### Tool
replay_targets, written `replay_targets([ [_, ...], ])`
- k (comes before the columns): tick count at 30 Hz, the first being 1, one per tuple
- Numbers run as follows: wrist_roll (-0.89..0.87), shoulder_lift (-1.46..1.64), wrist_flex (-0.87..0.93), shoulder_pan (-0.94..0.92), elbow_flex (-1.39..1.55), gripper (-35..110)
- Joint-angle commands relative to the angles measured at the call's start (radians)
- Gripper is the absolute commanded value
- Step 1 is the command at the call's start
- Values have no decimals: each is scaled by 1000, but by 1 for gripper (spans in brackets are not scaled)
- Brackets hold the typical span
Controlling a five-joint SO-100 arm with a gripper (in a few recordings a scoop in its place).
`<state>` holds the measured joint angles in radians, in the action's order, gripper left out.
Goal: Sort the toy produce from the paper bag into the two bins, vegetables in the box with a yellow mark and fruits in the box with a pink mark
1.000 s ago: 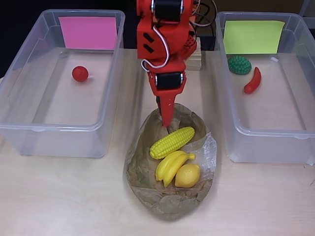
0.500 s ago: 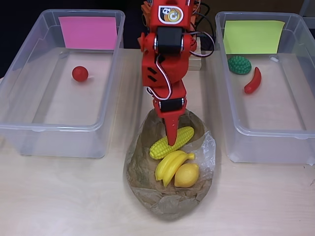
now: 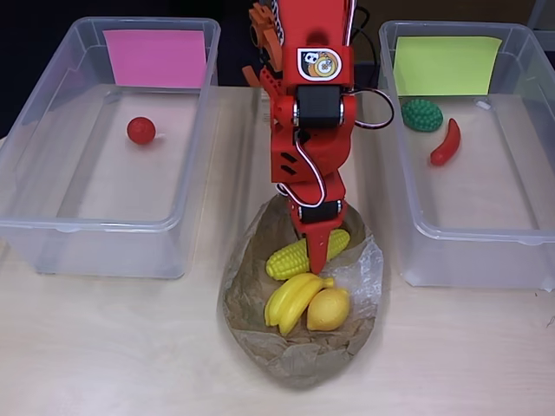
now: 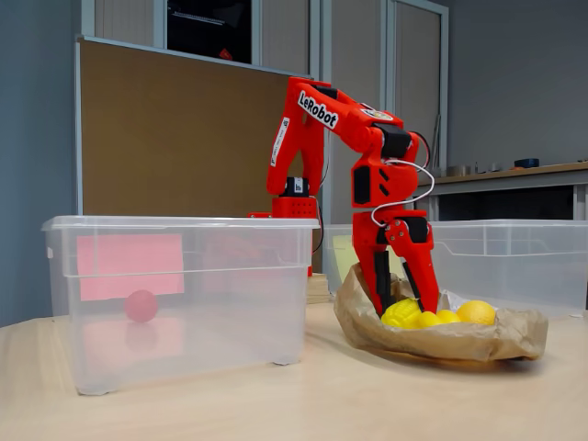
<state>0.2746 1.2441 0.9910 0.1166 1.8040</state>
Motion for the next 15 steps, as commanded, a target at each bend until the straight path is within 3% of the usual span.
replay_targets([
  [1,-18,0,-9,20,-26,11],
  [15,14,279,233,-9,-163,6],
])
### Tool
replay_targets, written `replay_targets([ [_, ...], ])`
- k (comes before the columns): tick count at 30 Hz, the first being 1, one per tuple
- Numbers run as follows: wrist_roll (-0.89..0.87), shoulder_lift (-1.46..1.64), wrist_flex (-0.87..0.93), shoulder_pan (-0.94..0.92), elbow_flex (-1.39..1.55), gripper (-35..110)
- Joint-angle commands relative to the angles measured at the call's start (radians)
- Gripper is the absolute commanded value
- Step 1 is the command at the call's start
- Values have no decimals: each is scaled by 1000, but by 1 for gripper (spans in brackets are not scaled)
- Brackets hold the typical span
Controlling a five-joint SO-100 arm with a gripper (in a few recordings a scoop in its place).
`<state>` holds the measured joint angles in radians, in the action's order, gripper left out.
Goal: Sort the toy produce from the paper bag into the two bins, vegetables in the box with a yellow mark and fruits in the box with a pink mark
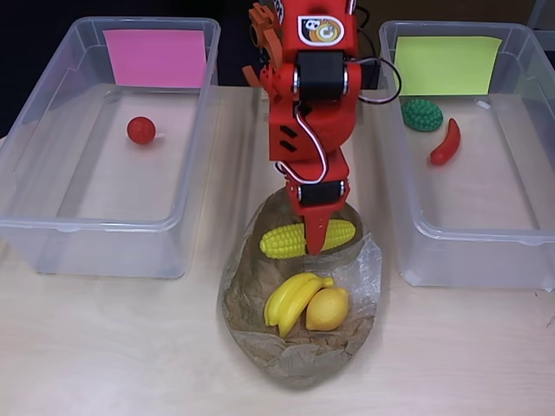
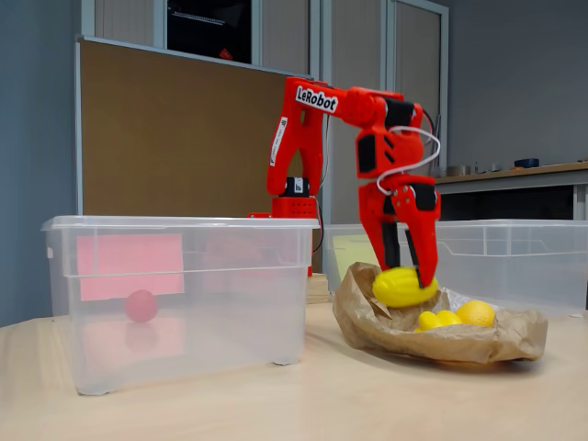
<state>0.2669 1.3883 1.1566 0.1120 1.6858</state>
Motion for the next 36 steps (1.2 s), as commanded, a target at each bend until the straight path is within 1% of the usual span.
replay_targets([
  [1,21,175,92,-5,-61,6],
  [5,-8,341,161,14,-104,6],
  [8,-77,463,196,57,-104,6],
  [11,-178,575,235,133,-89,6],
  [14,-304,667,264,252,-67,6],
  [16,-430,721,285,333,-38,6],
  [19,-695,818,298,471,64,7],
  [24,-1262,930,241,693,333,9],
  [27,-1678,956,199,828,463,8],
  [30,-2068,951,160,954,529,8],
  [32,-2256,928,135,1017,549,8],
  [34,-2404,902,120,1062,569,8],
  [36,-2479,885,89,1088,598,8],
])
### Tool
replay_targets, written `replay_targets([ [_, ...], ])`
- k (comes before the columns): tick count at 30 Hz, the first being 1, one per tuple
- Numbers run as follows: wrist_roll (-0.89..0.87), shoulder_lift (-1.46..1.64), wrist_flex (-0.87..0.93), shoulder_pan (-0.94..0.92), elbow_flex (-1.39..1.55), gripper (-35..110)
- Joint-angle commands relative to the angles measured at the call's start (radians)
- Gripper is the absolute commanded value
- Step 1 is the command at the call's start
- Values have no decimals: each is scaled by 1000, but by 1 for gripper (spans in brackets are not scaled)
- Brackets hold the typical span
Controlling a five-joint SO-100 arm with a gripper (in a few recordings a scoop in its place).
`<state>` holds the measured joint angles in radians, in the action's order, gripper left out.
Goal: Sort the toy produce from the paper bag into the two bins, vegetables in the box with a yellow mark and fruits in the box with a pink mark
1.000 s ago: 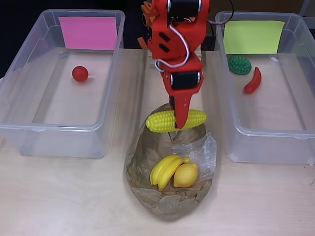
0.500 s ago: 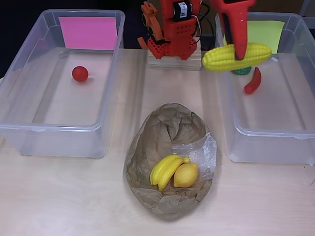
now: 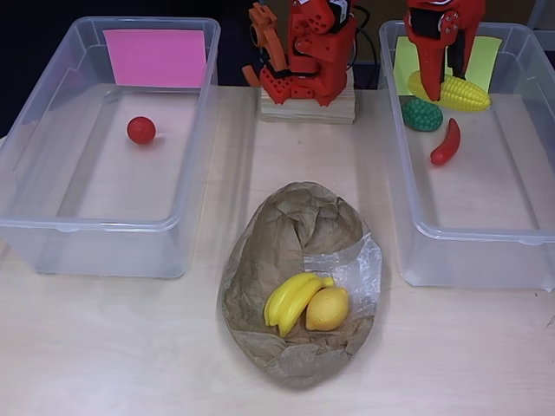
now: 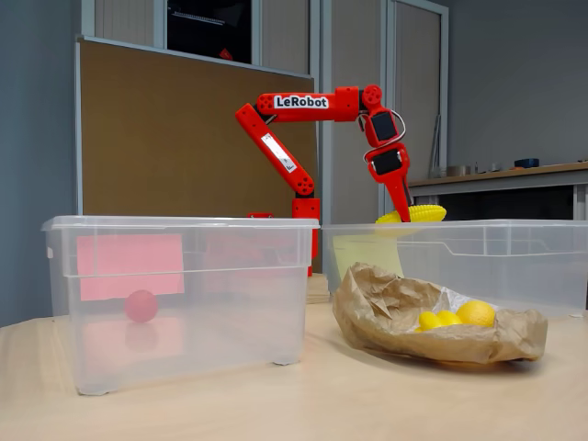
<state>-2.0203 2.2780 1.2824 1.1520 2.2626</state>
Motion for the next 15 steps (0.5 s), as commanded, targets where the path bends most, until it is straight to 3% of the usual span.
replay_targets([
  [1,-227,-12,-48,60,32,9],
  [8,-396,-71,-144,130,150,18],
  [15,-449,-160,-373,173,348,22],
])
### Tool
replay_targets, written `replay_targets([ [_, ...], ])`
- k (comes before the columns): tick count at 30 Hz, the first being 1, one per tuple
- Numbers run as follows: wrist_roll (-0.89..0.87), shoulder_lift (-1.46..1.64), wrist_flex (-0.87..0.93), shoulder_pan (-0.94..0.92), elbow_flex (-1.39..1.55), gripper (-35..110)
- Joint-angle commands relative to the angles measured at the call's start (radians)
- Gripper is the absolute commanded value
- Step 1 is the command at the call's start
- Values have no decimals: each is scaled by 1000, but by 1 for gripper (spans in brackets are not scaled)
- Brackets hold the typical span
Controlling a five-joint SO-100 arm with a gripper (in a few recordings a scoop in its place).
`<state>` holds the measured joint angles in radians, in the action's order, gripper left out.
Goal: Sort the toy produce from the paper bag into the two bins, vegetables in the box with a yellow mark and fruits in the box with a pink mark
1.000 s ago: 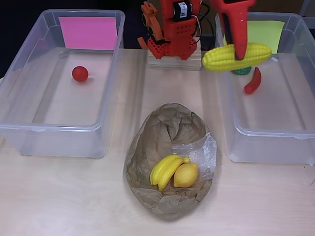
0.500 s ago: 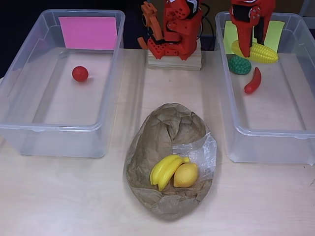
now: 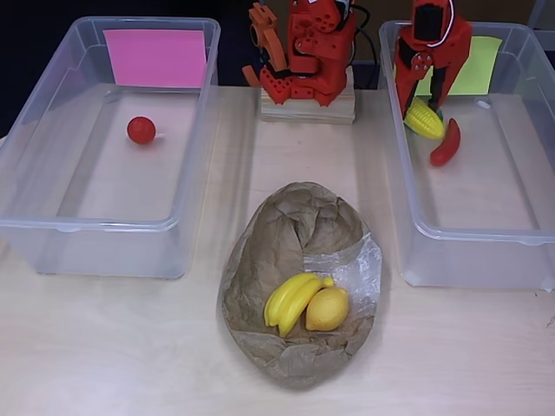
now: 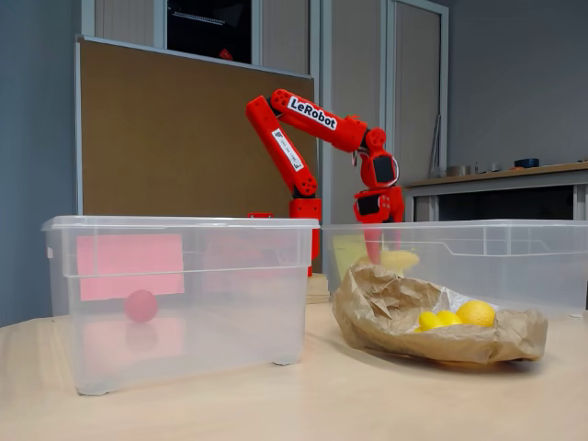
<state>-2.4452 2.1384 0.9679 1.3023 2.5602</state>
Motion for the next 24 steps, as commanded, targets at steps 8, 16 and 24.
replay_targets([
  [8,-18,-43,-120,37,100,21],
  [16,49,-104,-152,34,52,38],
  [24,500,-110,-101,-48,-117,39],
])
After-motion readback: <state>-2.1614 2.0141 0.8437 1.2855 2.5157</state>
